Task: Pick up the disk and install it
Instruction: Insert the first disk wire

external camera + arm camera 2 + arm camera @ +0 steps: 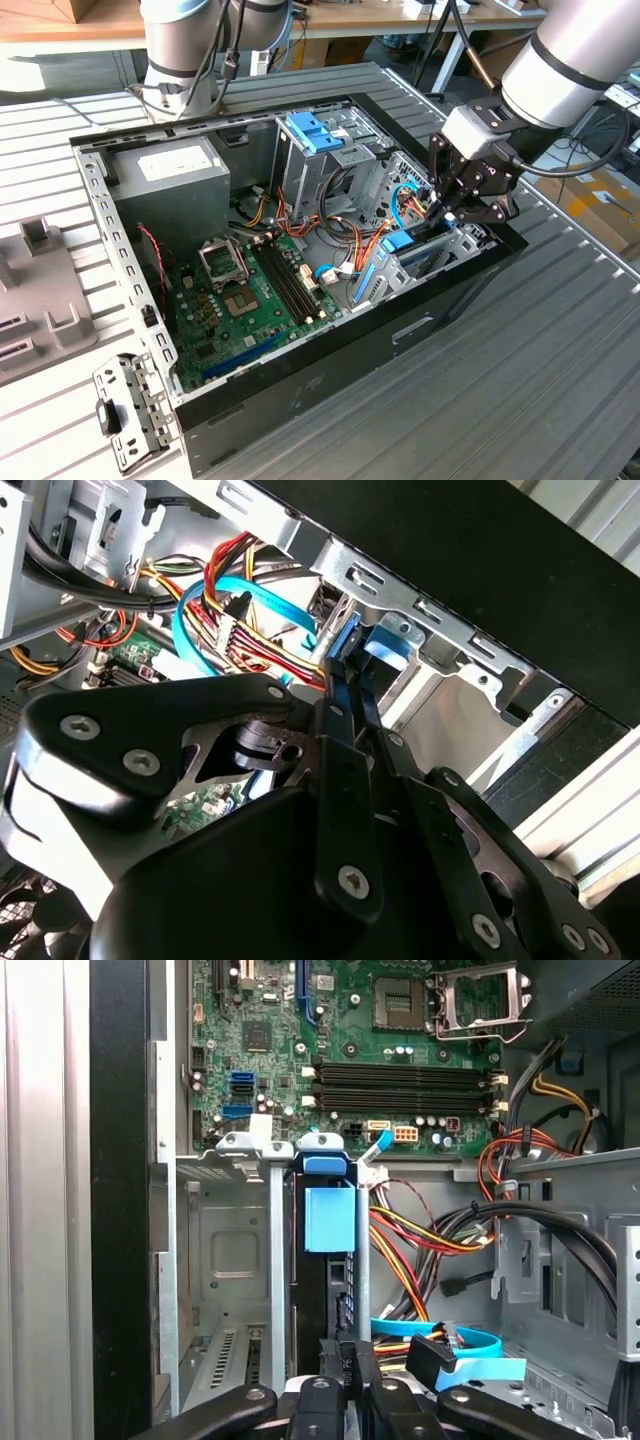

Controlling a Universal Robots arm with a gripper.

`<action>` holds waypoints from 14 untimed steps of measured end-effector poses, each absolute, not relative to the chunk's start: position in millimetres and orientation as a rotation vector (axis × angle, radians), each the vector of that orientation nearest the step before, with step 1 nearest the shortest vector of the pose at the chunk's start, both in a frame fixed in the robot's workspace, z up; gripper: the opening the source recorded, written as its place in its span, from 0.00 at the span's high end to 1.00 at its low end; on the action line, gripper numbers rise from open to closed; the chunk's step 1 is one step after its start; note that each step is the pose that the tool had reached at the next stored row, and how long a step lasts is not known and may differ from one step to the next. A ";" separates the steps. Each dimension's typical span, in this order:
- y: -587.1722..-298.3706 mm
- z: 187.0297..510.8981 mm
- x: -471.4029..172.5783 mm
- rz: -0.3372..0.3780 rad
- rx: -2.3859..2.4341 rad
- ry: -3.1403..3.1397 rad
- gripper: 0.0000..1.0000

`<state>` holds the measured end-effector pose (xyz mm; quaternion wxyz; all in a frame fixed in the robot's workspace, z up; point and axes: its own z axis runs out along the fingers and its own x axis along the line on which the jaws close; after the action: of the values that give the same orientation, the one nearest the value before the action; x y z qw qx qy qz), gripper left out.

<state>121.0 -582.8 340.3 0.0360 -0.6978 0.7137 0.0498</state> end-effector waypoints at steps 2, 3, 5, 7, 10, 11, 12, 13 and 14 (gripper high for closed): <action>-583.1 339.4 120.5 0.152 -2.144 2.192 0.83; -583.2 339.0 120.3 0.153 -2.143 2.192 0.83; -583.2 338.5 120.0 0.153 -2.144 2.192 0.83; -583.2 338.4 120.0 0.153 -2.143 2.192 0.83; -583.2 338.2 119.9 0.153 -2.143 2.192 0.83; -583.2 337.8 119.9 0.154 -2.143 2.192 0.83; -583.2 337.8 119.9 0.154 -2.143 2.192 0.82; -583.2 337.8 119.9 0.154 -2.143 2.192 0.82; -583.2 338.0 119.9 0.153 -2.143 2.192 0.76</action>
<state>119.9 -583.2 338.0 0.0361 -0.6978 0.7137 0.0499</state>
